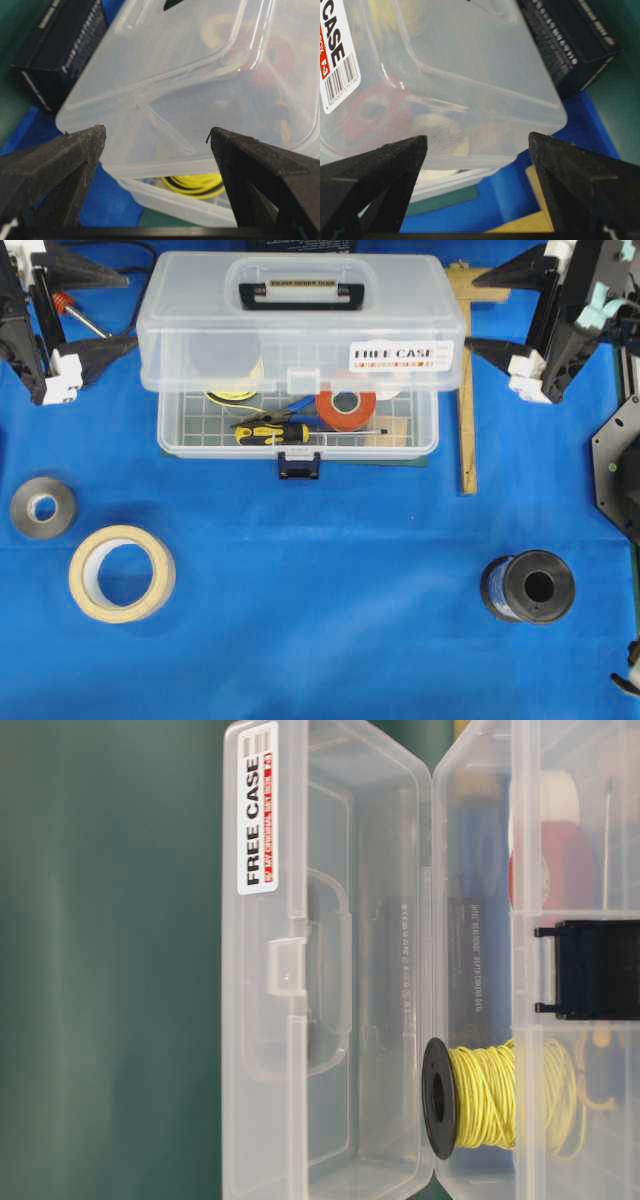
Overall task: Open the tool box with both arms.
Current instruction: 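Grip the lid ends with both grippers and lift it back, swinging it open, then release the opened lid and raise both grippers away from the box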
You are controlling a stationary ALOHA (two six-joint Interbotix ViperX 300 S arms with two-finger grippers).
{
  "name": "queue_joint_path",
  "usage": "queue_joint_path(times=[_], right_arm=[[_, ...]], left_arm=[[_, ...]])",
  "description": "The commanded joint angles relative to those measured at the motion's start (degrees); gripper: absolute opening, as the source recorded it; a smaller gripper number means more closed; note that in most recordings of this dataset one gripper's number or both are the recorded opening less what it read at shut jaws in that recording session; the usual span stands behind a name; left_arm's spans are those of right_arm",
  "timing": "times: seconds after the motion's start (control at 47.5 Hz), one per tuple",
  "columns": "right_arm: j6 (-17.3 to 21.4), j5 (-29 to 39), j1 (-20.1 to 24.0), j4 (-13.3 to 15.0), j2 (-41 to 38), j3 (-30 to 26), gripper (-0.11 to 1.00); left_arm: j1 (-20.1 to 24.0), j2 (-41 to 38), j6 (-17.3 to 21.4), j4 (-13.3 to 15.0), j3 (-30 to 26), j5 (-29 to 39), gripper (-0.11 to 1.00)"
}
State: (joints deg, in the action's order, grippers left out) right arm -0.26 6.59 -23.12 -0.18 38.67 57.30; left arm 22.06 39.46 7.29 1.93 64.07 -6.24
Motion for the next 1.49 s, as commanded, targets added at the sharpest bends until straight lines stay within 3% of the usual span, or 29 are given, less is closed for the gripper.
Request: queue_joint_path(times=[0.0, 0.884, 1.473], right_arm=[[1.2, -3.8, -0.3, -0.9, -0.2, -2.7, 0.85], [1.2, -7.4, -10.5, -2.1, -2.8, -3.6, 0.84], [1.1, -8.7, -16.6, -2.0, -10.6, -7.2, 0.85]], left_arm=[[0.1, -0.9, -0.4, 0.4, -3.3, -3.4, 0.91], [10.7, -10.8, 0.1, 0.4, -8.1, -7.3, 0.91], [15.3, -11.1, -0.1, 0.4, -8.3, -6.8, 0.91]])
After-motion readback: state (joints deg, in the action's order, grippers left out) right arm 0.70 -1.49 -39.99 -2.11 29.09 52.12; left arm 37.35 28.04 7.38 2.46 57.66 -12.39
